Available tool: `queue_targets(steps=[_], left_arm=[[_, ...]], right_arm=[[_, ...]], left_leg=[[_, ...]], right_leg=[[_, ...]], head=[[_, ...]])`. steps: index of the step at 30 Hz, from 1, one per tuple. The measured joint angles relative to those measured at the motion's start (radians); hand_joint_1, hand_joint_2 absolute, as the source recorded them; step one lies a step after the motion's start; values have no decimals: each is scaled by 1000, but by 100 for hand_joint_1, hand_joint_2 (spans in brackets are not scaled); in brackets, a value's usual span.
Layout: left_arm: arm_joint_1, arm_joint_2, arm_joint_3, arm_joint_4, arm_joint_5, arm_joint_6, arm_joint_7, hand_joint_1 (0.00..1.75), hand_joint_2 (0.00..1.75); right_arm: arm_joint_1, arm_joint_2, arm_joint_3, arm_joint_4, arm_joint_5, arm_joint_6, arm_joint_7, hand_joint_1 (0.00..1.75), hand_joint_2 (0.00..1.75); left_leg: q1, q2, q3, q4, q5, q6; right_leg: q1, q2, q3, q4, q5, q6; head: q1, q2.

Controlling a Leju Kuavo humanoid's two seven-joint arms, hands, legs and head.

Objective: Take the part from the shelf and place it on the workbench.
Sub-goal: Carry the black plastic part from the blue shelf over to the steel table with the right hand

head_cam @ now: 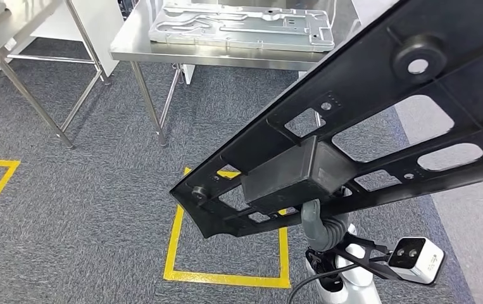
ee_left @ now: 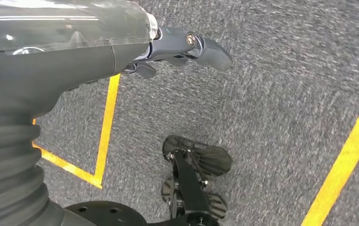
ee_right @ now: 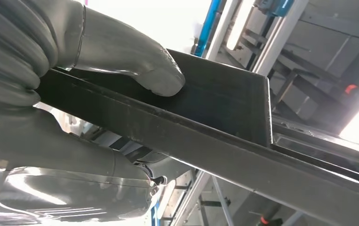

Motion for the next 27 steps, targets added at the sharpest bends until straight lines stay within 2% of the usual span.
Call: queue_targets(steps=[2,4,5,6,8,9,10,11,12,13,14,15,18,19,21,22,24,25,26,27], left_arm=[[0,0,0,0,0,-2,-2,0,175],[-1,2,0,0,-1,-2,-4,0,175],[-2,3,0,-1,-1,-2,-5,0,175],[-2,4,0,-1,-1,-3,-6,0,175],[0,5,0,-1,-1,-4,-7,0,175],[3,5,0,-1,-1,-4,-8,0,175],[6,5,0,-1,-1,-5,-9,0,175],[8,6,0,-1,-1,-5,-9,0,175],[10,6,0,-1,-1,-6,-10,0,175],[10,7,0,-1,-1,-6,-10,0,175],[11,8,0,-1,-1,-7,-11,0,175],[10,9,0,-1,-1,-7,-10,0,175],[9,11,0,-1,-1,-8,-10,0,175],[8,11,0,-1,-1,-8,-11,0,175],[7,11,0,-1,-1,-10,-10,0,175],[7,11,0,-1,-1,-10,-9,0,175],[7,11,0,-1,-1,-10,-8,0,175],[7,11,0,-1,-1,-10,-9,0,175],[8,11,0,-1,-1,-11,-9,0,175],[9,11,0,-1,-1,-11,-9,0,175]], right_arm=[[1,0,0,-4,0,0,0,175,175],[2,0,1,-9,0,0,0,175,175],[2,0,1,-11,0,0,0,175,175],[2,0,2,-13,0,0,0,175,175],[3,0,3,-14,0,1,0,175,175],[5,0,3,-14,0,0,0,175,175],[6,0,4,-14,0,0,0,175,175],[6,0,4,-14,0,0,0,175,175],[7,0,4,-14,0,-1,0,175,175],[7,0,4,-14,1,-2,0,175,175],[7,0,4,-14,1,-2,0,175,175],[7,0,4,-14,1,-3,0,175,175],[7,0,4,-18,3,-5,0,175,175],[7,0,4,-19,3,-5,0,175,175],[6,0,4,-21,2,-6,0,175,175],[7,0,4,-22,2,-6,0,175,175],[8,-1,4,-22,2,-5,0,175,175],[9,-1,4,-22,2,-5,0,175,175],[10,-1,4,-22,2,-5,0,175,175],[9,-1,4,-22,2,-4,0,175,175]], left_leg=[[-1,3,4,-3,-6,-12],[0,6,12,0,-15,-23],[0,5,7,22,-26,-28],[0,3,-13,65,-43,-31],[3,-2,-91,199,-82,-36],[3,-3,-131,253,-87,-37],[4,-4,-157,276,-75,-37],[3,-5,-163,258,-42,-36],[3,-5,-152,204,6,-33],[3,-7,-132,144,45,-28],[0,-9,-111,91,72,-23],[-3,-10,-93,53,78,-17],[-6,-10,-66,16,51,-1],[-3,-11,-56,8,47,5],[3,-11,-30,-6,38,14],[3,-11,-19,-10,31,17],[4,-11,1,-13,14,19],[4,-12,12,-13,3,19],[4,-12,26,-13,-7,17],[4,-12,41,-13,-18,14]], right_leg=[[5,2,5,-12,-6,-10],[1,8,17,-19,-9,-20],[-2,10,26,-24,-11,-25],[-4,12,36,-28,-14,-31],[-3,15,50,-29,-27,-39],[-1,19,58,-29,-34,-40],[-1,23,68,-29,-43,-41],[0,27,81,-29,-53,-39],[0,30,97,-29,-64,-38],[-1,32,111,-30,-75,-35],[0,33,123,-30,-86,-31],[0,34,129,-32,-94,-26],[1,36,136,-25,-95,-6],[2,34,129,-2,-87,-1],[1,28,75,92,-81,11],[-2,25,33,151,-93,17],[-9,23,-54,241,-145,26],[-11,22,-83,255,-161,28],[-13,20,-98,240,-156,27],[-14,18,-98,199,-126,26]], head=[[0,0],[0,0],[0,0],[0,0],[-1,0],[-1,0],[-1,0],[-1,0],[-1,0],[-1,0],[-1,0],[-1,0],[-1,0],[-1,0],[0,0],[0,0],[-1,0],[-1,0],[-1,0],[0,0]])
